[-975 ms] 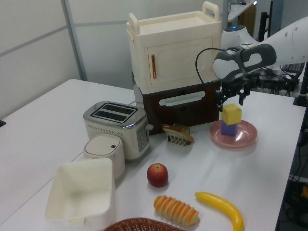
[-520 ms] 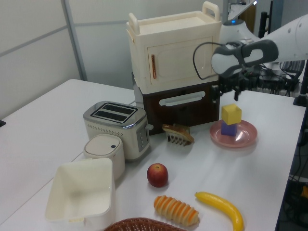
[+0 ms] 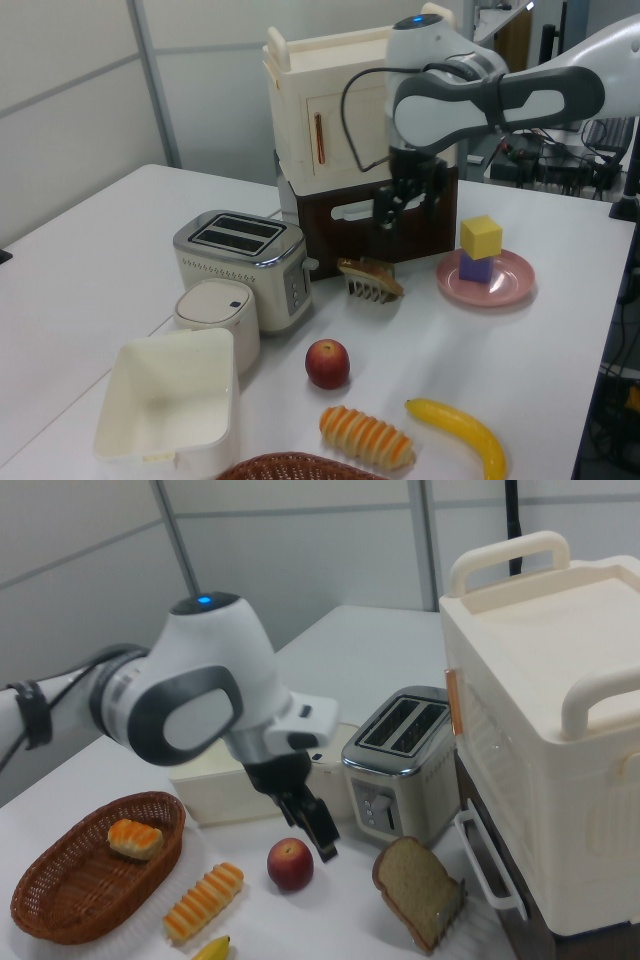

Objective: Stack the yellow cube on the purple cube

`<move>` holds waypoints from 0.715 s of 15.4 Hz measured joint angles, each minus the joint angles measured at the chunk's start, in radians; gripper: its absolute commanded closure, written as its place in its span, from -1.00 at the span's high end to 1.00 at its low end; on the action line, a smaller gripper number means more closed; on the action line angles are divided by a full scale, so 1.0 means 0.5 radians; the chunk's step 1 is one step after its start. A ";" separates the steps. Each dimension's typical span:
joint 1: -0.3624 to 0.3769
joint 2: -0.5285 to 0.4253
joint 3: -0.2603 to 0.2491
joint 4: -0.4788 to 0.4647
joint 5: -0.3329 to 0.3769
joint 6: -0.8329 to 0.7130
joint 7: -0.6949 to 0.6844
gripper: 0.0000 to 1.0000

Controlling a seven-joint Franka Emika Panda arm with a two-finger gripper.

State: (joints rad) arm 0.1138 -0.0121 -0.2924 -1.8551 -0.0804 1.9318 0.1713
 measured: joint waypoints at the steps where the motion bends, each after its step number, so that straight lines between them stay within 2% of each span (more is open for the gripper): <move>1: 0.030 -0.010 0.024 0.011 0.000 -0.013 0.019 1.00; 6: 0.081 -0.062 0.219 0.152 0.000 -0.381 0.045 1.00; 11: 0.084 -0.070 0.220 0.194 0.000 -0.430 0.044 1.00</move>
State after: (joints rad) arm 0.1560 -0.0473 -0.1826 -1.7579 -0.0804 1.7165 0.1933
